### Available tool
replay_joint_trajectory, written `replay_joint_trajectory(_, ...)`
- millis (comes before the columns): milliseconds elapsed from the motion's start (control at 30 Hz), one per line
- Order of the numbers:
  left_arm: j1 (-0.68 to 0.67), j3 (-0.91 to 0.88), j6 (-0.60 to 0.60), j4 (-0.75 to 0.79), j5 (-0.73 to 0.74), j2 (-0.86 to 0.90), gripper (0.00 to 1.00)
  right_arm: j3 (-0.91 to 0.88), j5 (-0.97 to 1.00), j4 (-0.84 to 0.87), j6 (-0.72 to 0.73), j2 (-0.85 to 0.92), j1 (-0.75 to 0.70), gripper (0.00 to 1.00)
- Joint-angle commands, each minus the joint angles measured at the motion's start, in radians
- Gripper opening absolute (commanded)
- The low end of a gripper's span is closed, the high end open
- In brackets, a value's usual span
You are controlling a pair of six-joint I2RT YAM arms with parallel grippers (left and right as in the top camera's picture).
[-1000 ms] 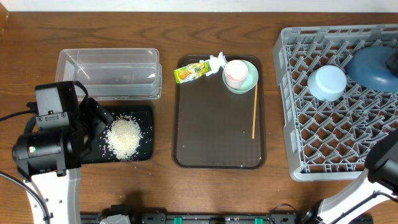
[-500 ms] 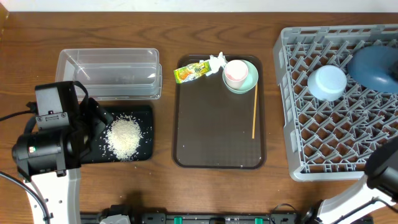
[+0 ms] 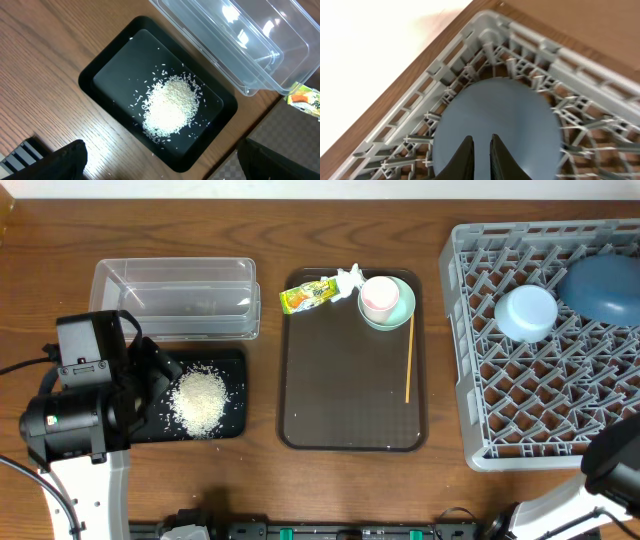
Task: Sort waste into correct bins and load items into the dishwasher rack
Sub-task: 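Lower the blue plate upright in the rack's back corner and release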
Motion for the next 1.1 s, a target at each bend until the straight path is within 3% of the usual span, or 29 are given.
replay_joint_trajectory(0,0.003,0.012,-0.005,-0.003,-0.009,-0.001,0.97,0.002,-0.014,0.006,-0.014,0.071,0.033,0.11)
replay_joint_trajectory(567,0.003,0.012,-0.005,-0.003,-0.009,-0.001,0.98,0.002,0.005,-0.14,-0.074,0.134,0.03,0.12)
replay_joint_trajectory(833,0.003,0.012,-0.005,-0.003,-0.009,-0.001,0.97,0.002,0.173,-0.217,-0.088,0.132,0.023,0.11)
replay_joint_trajectory(1067,0.003,0.012,-0.005,-0.003,-0.009,-0.001,0.97,0.002,0.167,-0.265,-0.087,0.077,0.02,0.08)
